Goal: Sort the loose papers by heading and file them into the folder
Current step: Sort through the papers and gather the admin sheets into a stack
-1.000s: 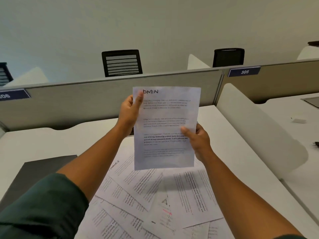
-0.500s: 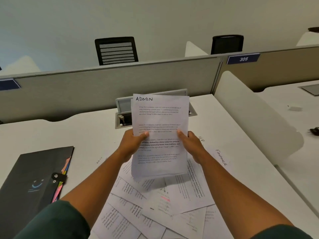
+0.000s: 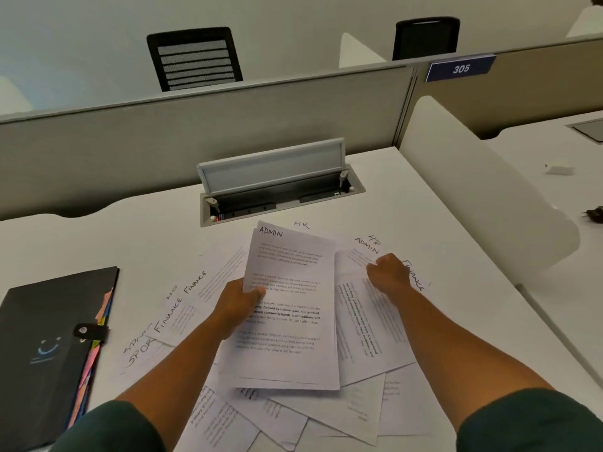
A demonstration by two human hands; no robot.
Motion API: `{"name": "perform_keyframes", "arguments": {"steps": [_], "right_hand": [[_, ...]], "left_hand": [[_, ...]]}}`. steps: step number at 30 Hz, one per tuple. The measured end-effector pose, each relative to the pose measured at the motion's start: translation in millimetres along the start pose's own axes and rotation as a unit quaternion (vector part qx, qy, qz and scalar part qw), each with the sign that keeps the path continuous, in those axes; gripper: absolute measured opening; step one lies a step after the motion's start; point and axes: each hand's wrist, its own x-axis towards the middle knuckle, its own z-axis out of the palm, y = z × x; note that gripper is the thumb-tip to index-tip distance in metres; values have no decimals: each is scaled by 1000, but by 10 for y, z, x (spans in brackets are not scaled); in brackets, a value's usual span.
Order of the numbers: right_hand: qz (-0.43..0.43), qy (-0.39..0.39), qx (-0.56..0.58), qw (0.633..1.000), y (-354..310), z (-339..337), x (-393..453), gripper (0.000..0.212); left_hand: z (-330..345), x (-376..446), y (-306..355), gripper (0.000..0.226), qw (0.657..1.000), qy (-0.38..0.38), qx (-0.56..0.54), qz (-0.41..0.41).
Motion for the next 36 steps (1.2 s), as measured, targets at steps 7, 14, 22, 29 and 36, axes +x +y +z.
{"name": "perform_keyframes", "arguments": {"steps": [7,14,22,29,36], "right_hand": [[-37,3,-81,996,-74,-33,210,50],[-61,13,-247,967,-217,32,412,62],[4,-37,-325,945,-255,65,410,99],[-32,-46,-388,920,-202,110,269,128],[10,-33,-347,937,-122,49,224,123]], "left_hand": [[74,84,-74,11,1000,-22,8,-20],[110,144,-103,7,999,-18,15,-48],[105,134,-61,7,998,-17,12,-55],[97,101,-97,8,998,-22,12,-58],[118,70,-97,8,998,-22,10,-52]]}}
